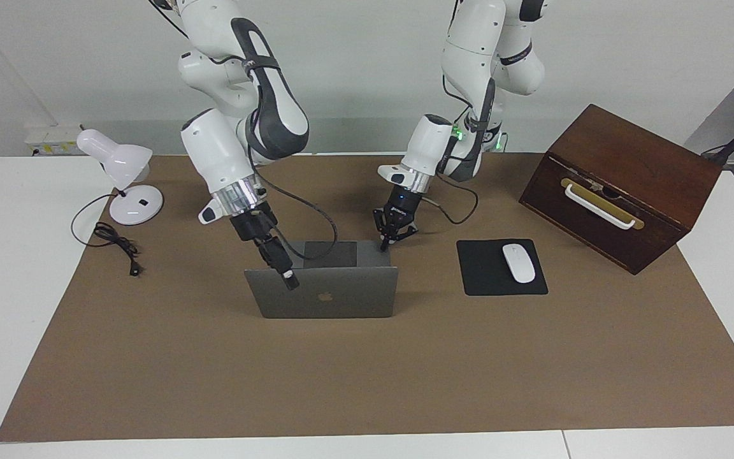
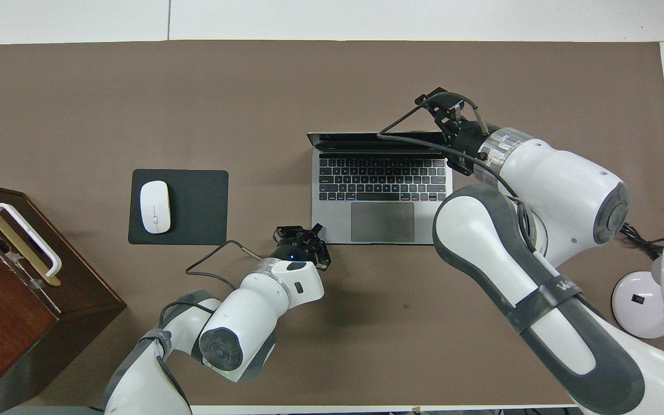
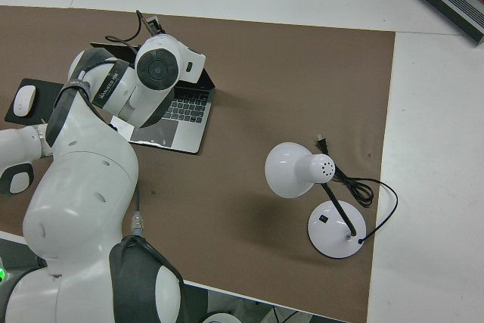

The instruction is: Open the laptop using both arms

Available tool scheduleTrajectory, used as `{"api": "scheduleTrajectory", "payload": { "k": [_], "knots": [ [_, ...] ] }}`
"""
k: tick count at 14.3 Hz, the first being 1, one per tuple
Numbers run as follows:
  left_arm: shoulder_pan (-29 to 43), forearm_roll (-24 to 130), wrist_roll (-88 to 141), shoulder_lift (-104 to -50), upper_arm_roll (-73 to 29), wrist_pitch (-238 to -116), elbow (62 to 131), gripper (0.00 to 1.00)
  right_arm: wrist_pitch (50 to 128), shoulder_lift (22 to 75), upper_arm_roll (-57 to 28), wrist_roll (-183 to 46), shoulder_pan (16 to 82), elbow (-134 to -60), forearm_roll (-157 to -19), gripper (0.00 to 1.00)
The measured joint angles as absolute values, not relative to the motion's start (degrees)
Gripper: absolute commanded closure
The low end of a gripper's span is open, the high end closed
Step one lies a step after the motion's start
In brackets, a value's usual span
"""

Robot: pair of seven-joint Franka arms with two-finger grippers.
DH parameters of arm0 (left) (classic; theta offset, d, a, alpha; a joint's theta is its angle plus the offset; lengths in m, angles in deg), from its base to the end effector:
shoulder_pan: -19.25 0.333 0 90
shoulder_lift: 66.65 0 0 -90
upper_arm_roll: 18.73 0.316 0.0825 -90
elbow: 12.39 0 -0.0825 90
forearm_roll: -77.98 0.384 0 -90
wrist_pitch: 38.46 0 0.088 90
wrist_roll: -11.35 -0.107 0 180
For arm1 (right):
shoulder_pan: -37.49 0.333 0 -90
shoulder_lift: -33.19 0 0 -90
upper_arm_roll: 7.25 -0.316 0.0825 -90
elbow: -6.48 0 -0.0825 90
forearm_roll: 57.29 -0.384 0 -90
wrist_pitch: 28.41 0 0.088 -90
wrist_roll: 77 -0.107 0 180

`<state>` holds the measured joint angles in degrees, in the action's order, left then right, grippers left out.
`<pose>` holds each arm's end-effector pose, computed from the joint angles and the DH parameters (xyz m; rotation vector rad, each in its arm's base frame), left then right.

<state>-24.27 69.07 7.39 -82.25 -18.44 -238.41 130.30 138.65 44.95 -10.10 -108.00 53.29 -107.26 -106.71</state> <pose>0.3906 -0.3418 0.2670 2.5862 -0.8829 0.9755 0.6124 0.1554 0.4301 -2.0871 1.1374 -0.4974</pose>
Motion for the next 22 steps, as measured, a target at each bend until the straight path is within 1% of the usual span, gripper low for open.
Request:
{"api": "scheduleTrajectory", "payload": {
  "k": [3,5,9,11,14,16,18,20,22],
  "knots": [
    [-24.27,69.07,7.37,-82.25,-18.44,-238.42,130.30,1.00,138.65,46.73,-10.10,-107.99,52.16,-104.39,-106.71,0.00],
    [-24.27,69.07,7.37,-82.25,-18.44,-238.42,130.30,1.00,138.65,47.44,-10.09,-107.98,52.04,-103.78,-106.71,0.00],
    [-24.27,69.07,7.37,-82.25,-18.44,-238.43,130.30,1.00,138.65,47.47,-10.44,-107.98,52.85,-103.03,-106.71,0.00],
    [-24.27,69.07,7.49,-82.25,-18.44,-238.44,130.30,1.00,138.65,46.11,-10.58,-107.98,53.42,-102.17,-106.71,0.00],
    [-24.26,69.06,9.56,-82.21,-18.40,-238.66,129.73,1.00,138.65,42.14,-10.59,-107.77,54.34,-101.57,-106.68,0.00],
    [-23.88,69.05,10.49,-81.61,-18.27,-238.27,129.23,1.00,138.65,40.11,-10.10,-103.49,53.86,-100.95,-104.19,0.00],
    [-22.91,69.02,10.90,-79.58,-17.98,-233.84,128.67,1.00,136.33,39.64,-9.86,-97.06,50.20,-98.24,-98.52,0.00],
    [-21.27,69.02,10.91,-75.26,-17.79,-224.57,127.40,1.00,129.44,39.79,-9.70,-88.02,44.02,-93.70,-92.59,0.00],
    [-19.24,69.02,10.92,-70.11,-17.69,-213.55,125.51,1.00,120.10,40.28,-9.55,-78.70,38.04,-88.58,-88.59,0.00]
  ]
}}
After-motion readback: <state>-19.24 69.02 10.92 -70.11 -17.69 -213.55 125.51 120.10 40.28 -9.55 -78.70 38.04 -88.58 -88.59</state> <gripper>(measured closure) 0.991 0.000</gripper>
